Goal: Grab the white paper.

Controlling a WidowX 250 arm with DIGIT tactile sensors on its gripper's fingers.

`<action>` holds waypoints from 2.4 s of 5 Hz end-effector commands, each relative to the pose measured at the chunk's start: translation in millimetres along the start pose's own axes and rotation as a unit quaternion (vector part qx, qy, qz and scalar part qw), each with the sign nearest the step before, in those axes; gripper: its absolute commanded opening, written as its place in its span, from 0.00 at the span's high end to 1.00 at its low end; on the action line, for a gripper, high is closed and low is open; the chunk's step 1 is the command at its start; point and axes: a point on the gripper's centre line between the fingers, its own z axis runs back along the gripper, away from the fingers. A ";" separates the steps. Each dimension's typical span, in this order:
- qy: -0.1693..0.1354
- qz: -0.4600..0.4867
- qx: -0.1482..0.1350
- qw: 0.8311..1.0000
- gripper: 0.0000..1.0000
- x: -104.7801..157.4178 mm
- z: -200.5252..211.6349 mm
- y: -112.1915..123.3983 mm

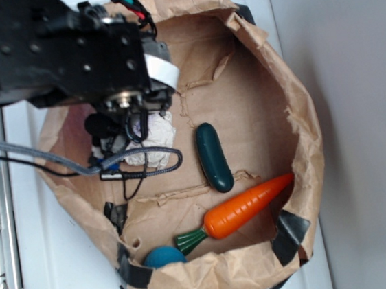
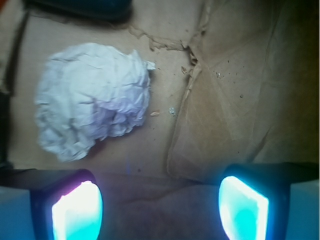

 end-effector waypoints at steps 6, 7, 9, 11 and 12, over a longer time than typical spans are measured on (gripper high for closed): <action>-0.124 0.048 -0.238 0.962 0.00 6.8 62.0 10.4; -0.138 0.071 -0.249 0.956 0.00 14.6 56.8 4.1; -0.128 0.066 -0.178 0.973 0.00 32.3 26.0 -10.3; -0.116 0.043 -0.125 0.984 0.00 34.1 1.4 -17.1; -0.109 0.046 -0.102 0.988 0.00 41.2 -11.1 -20.6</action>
